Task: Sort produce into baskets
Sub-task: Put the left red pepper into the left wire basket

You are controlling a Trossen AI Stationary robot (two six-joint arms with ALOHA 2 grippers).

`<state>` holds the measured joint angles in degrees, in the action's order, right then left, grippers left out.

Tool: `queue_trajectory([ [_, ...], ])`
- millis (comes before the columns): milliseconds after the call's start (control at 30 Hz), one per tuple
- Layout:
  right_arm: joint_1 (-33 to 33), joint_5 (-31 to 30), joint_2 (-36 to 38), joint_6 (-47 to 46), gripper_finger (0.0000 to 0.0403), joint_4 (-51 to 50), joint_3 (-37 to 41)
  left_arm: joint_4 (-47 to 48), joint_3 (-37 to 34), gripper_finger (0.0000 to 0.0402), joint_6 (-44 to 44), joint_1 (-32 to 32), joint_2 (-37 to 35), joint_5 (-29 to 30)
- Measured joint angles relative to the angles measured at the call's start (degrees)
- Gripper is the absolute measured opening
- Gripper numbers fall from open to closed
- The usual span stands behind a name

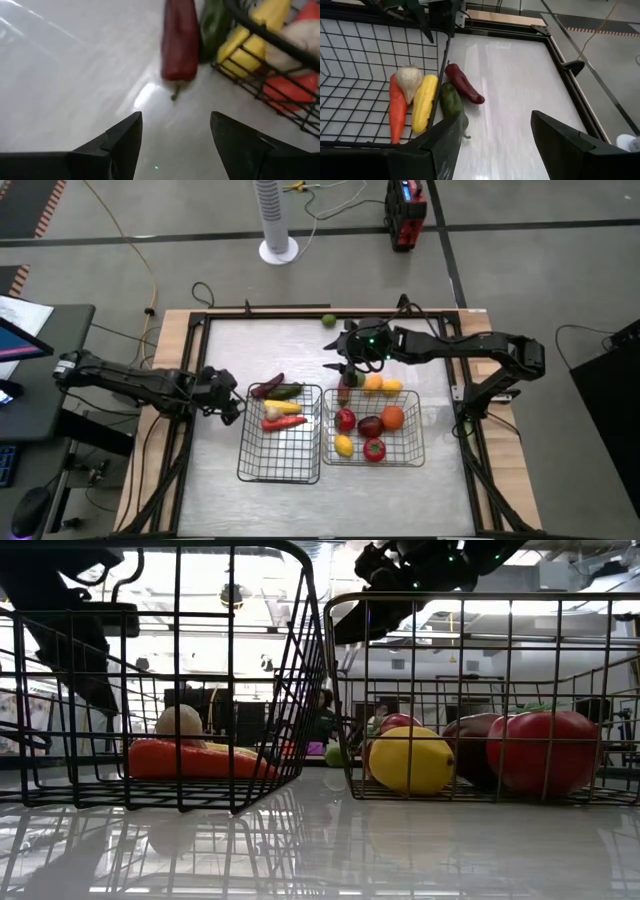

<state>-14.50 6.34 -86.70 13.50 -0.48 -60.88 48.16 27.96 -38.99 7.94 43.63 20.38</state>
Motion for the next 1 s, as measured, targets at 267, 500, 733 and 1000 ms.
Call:
queue_trajectory([
  [267, 0.6, 0.1, 0.0, -0.1, 0.0265, 0.1, 0.0, -7.9, -3.7, 0.0222, -0.4, 0.7, 0.3, 1.0],
  [500, 1.0, 0.1, 0.0, -0.1, 0.0265, 0.1, 0.0, -13.3, -7.6, 0.0222, -0.1, 0.8, 1.8, 3.4],
  [733, 1.0, 0.1, 0.0, -0.1, 0.0265, 0.1, 0.0, -13.6, -7.8, 0.0222, 2.4, 0.8, 4.7, 7.3],
  [1000, 1.0, 0.1, 0.0, 0.0, 0.0265, 0.1, 0.0, -18.2, -7.8, 0.0222, 7.2, 0.8, 9.6, 6.7],
])
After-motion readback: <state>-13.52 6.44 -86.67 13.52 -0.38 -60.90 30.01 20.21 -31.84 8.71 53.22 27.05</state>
